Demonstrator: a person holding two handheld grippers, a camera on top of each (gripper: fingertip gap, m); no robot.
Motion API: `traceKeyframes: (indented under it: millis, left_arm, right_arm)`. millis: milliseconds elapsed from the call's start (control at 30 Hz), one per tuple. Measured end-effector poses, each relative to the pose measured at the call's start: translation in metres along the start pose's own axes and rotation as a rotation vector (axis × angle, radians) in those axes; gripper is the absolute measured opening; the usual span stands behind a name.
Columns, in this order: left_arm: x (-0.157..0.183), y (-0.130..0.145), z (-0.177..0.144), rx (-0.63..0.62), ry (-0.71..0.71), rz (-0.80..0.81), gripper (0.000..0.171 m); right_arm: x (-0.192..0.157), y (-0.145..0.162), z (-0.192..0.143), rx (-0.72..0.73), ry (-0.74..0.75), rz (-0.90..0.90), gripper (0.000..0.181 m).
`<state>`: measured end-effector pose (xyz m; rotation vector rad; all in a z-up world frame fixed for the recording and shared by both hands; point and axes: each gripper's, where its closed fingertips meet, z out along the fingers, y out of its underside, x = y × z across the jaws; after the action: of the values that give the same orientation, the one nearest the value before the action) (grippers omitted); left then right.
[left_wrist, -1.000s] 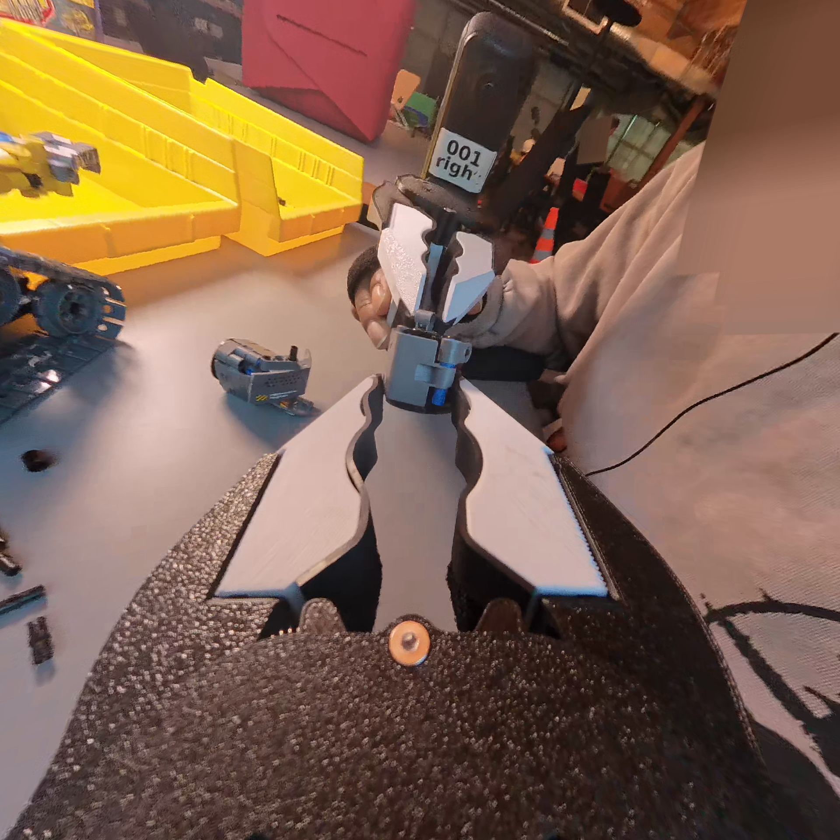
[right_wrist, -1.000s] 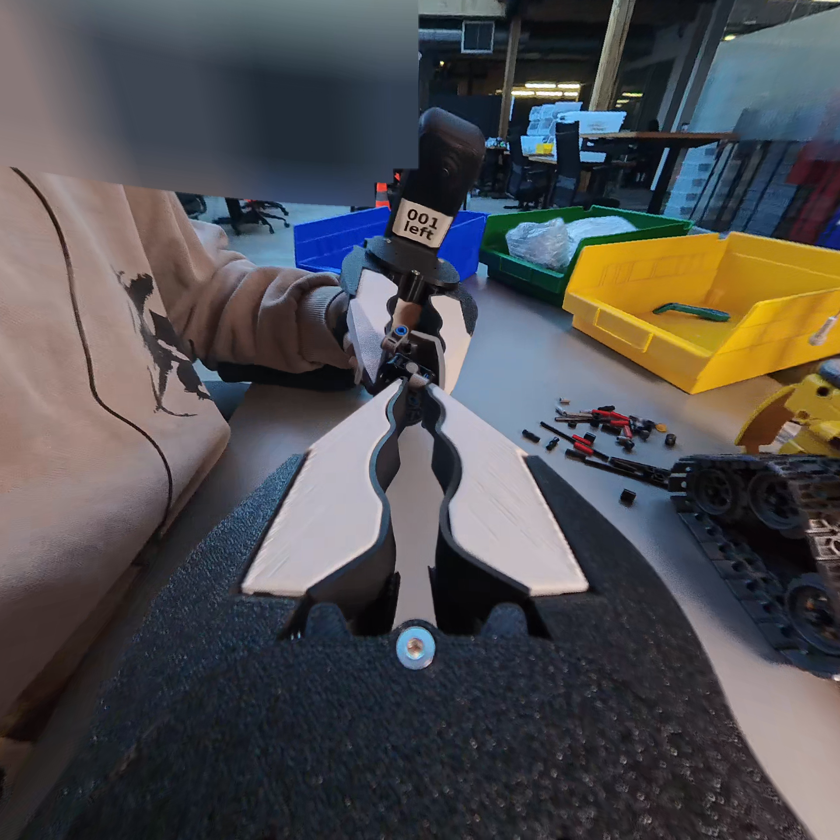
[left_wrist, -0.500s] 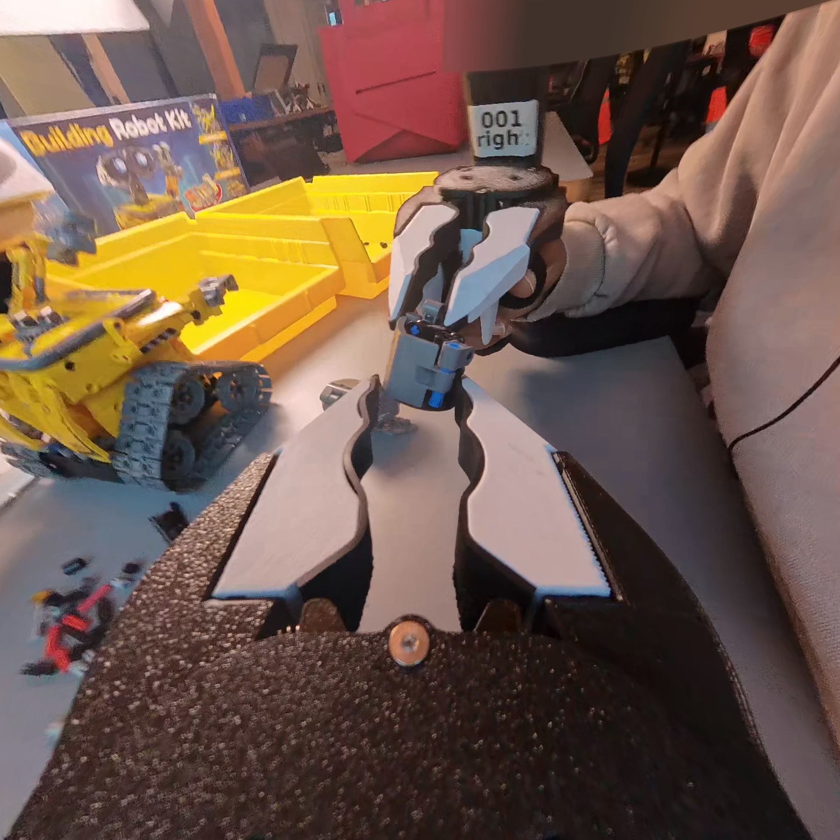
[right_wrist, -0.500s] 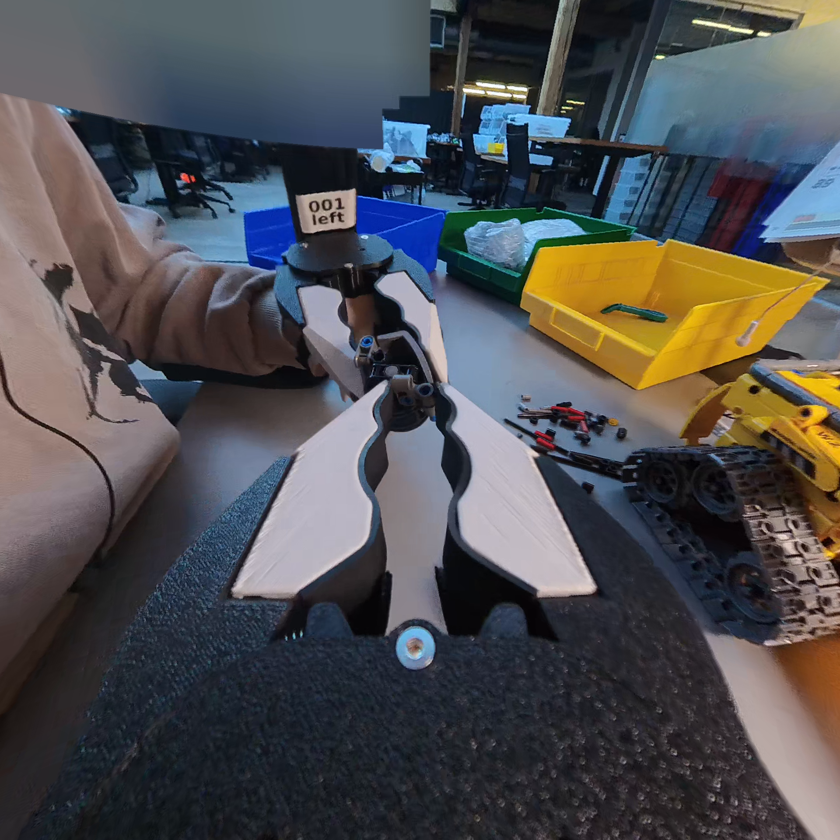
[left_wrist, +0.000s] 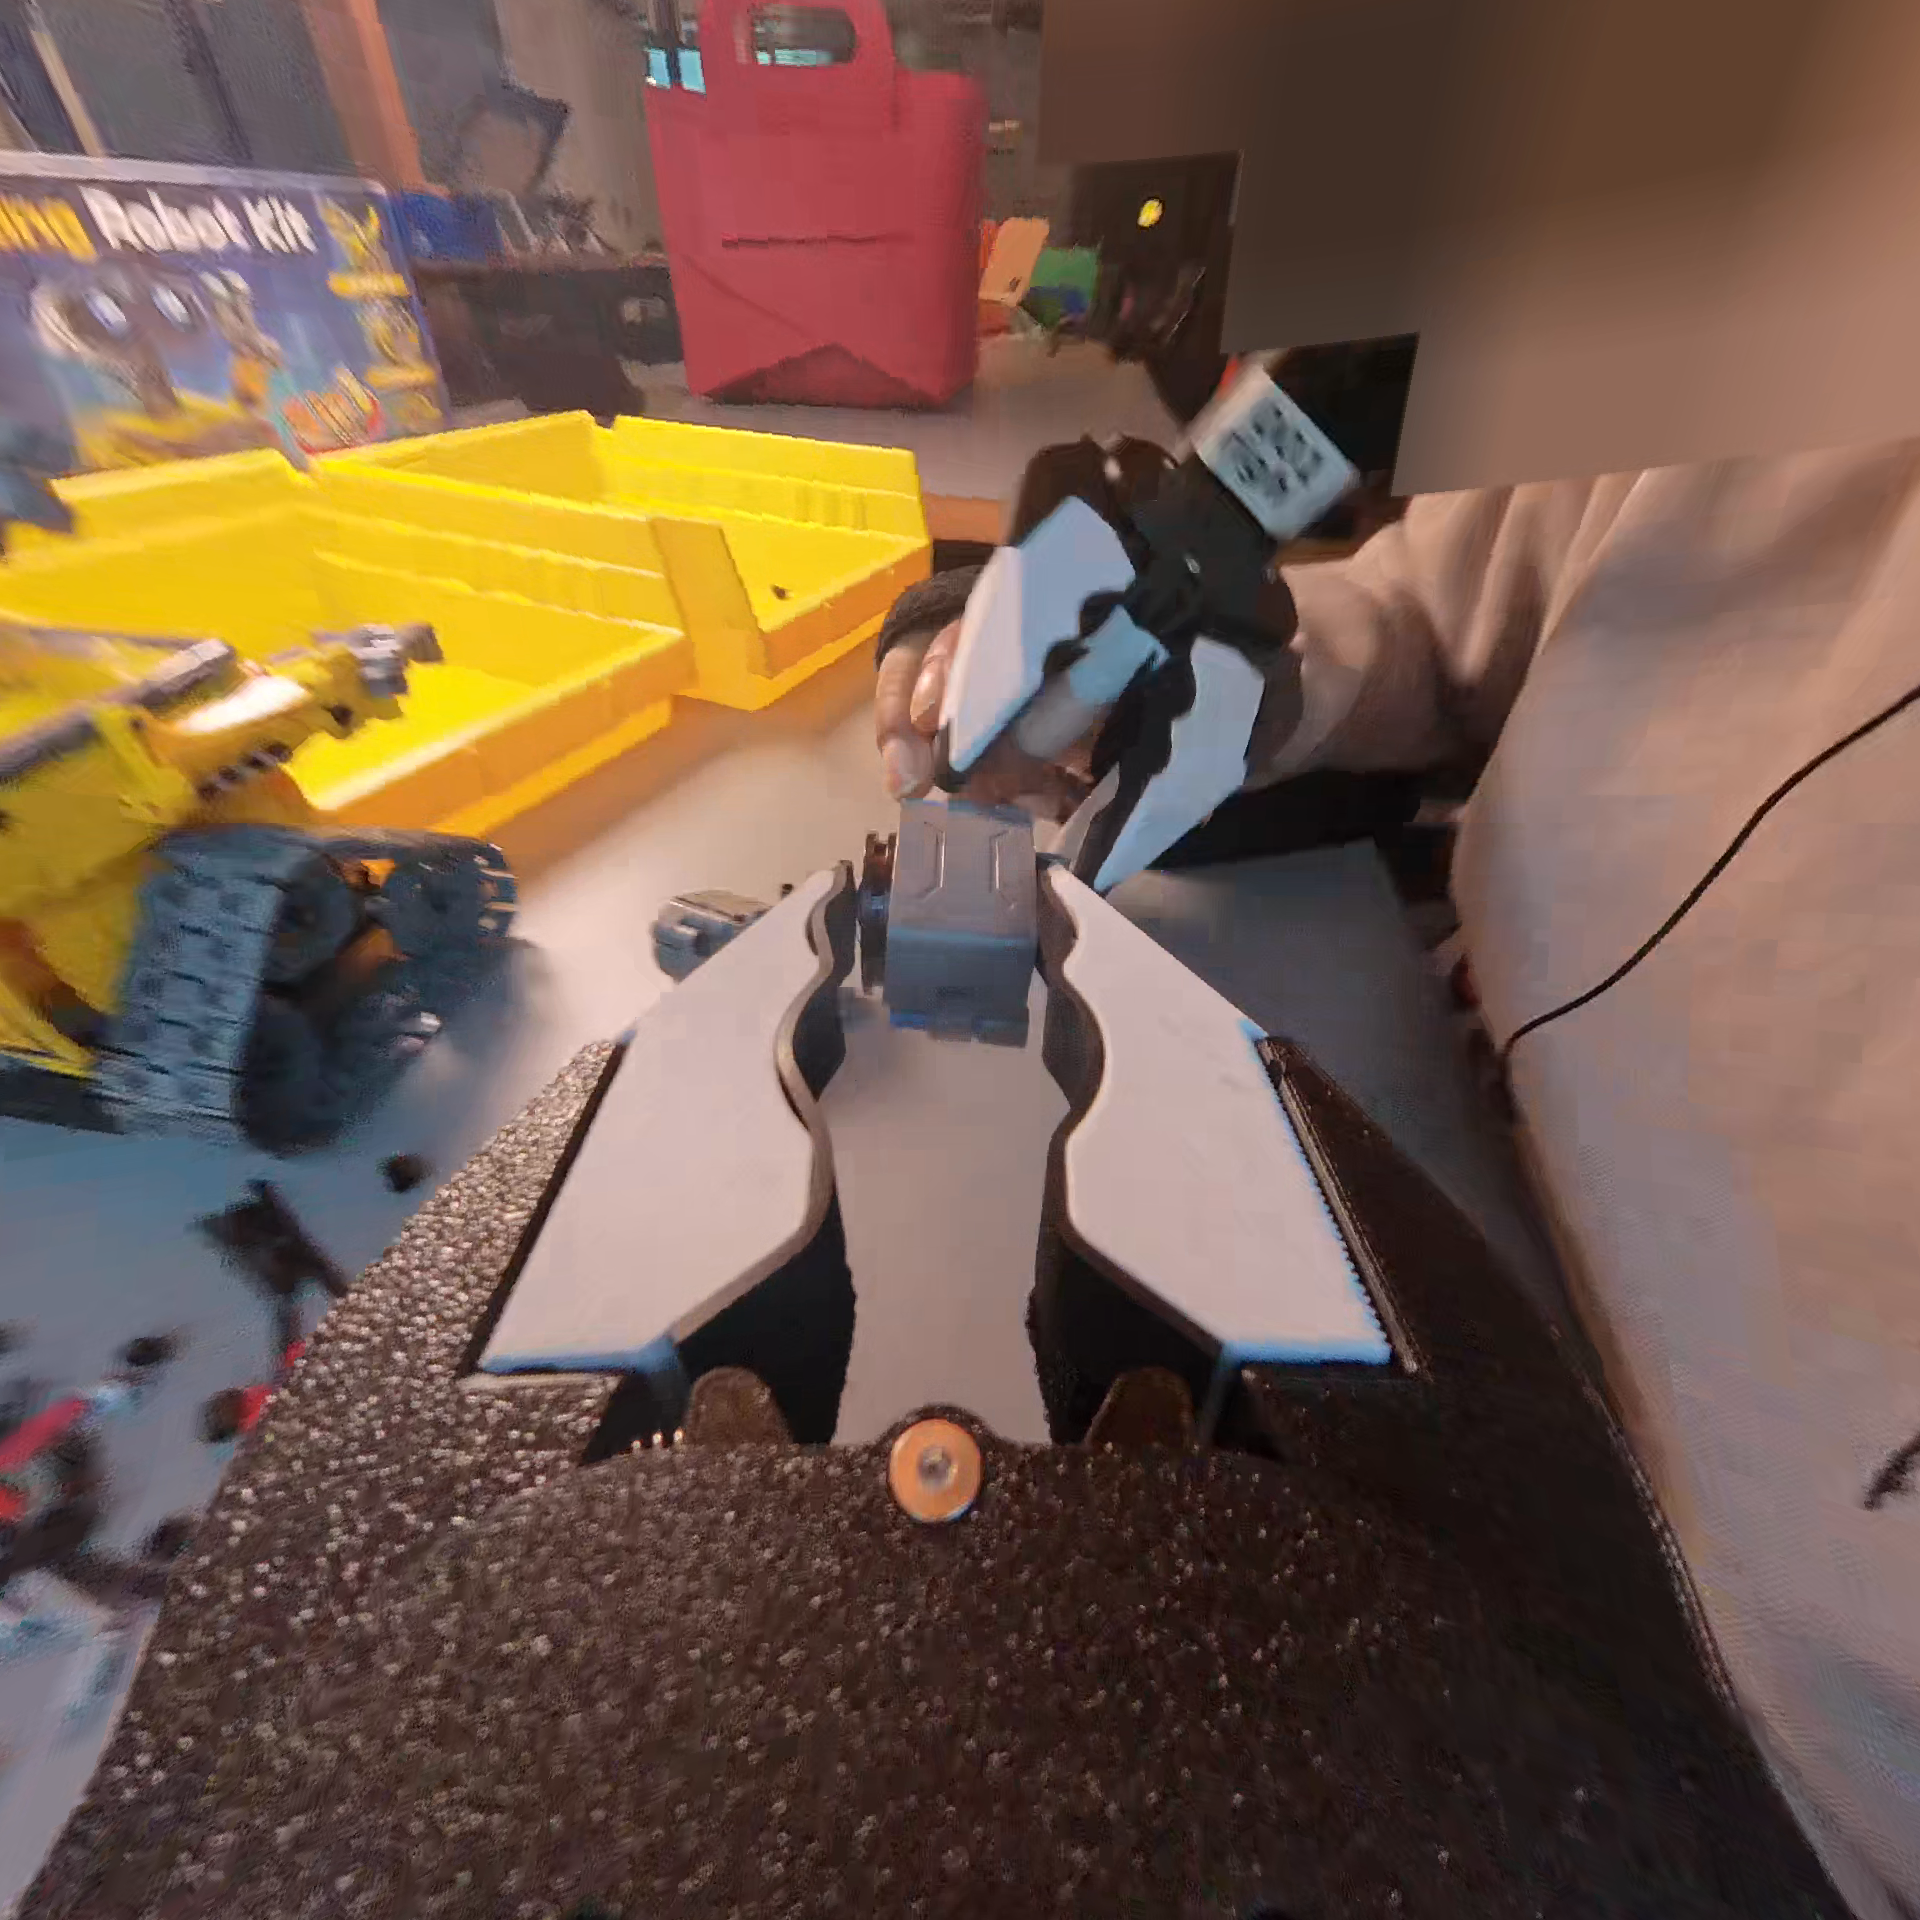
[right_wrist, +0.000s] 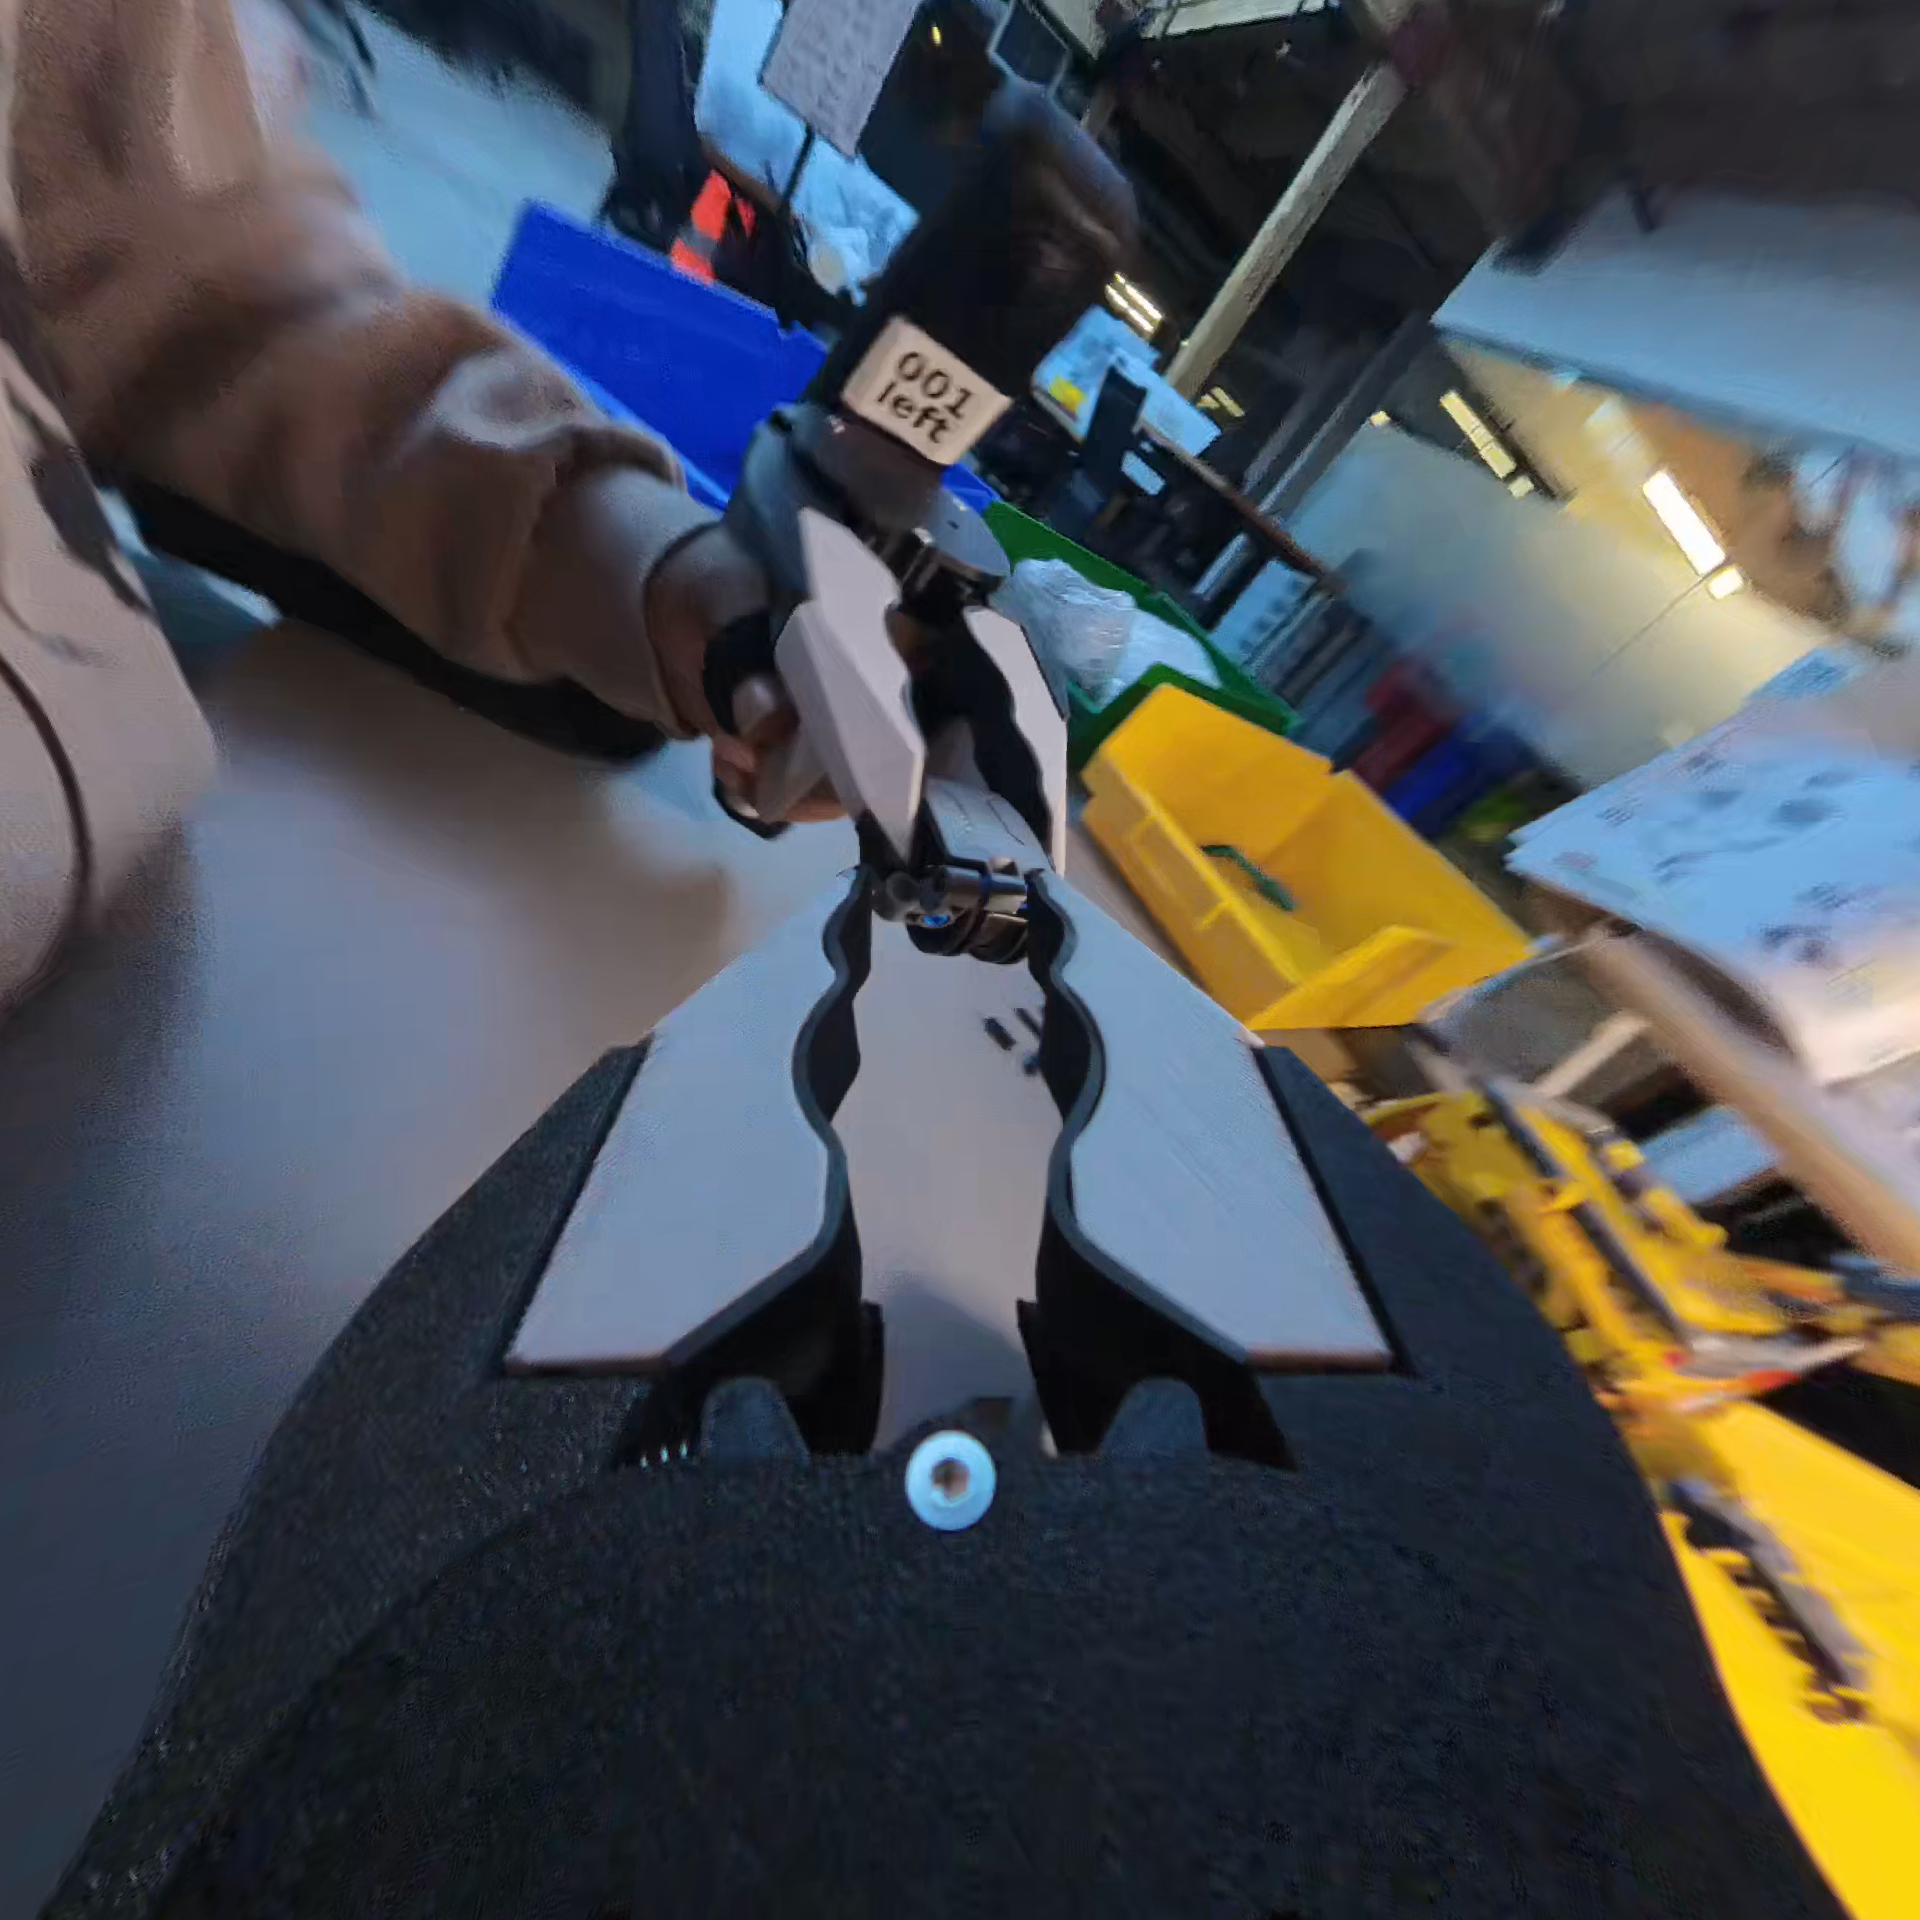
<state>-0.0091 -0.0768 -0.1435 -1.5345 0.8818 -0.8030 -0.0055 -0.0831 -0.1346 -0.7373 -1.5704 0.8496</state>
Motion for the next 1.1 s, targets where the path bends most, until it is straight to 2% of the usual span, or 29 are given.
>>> traceKeyframes:
  millis: [100, 167, 233, 367, 533, 833, 1100]
  left_arm:
    - [-0.004, 0.005, -0.001, -0.083, -0.145, 0.277, 0.033]
    - [-0.008, 0.007, 0.0, -0.129, -0.228, 0.429, 0.033]
    - [-0.009, 0.006, 0.001, -0.144, -0.275, 0.518, 0.033]
    - [-0.009, 0.003, 0.0, -0.132, -0.31, 0.58, 0.033]
    - [-0.003, 0.0, 0.003, -0.09, -0.264, 0.532, 0.033]
    - [0.003, -0.016, -0.001, 0.068, -0.142, 0.268, 0.033]
    - [0.002, -0.018, -0.001, 0.092, -0.118, 0.217, 0.033]
  right_arm:
    - [0.014, -0.008, -0.008, 0.096, -0.122, 0.441, 0.029]
    - [0.021, -0.004, -0.009, 0.096, -0.156, 0.626, 0.026]
    - [0.023, 0.001, -0.008, 0.082, -0.163, 0.69, 0.024]
    - [0.022, 0.008, -0.006, 0.048, -0.159, 0.709, 0.017]
    - [0.02, 0.005, -0.002, 0.093, -0.218, 0.885, 0.01]
    - [0.026, -0.004, -0.001, 0.238, -0.34, 1.244, 0.005]
    - [0.026, -0.009, -0.002, 0.291, -0.398, 1.348, 0.009]
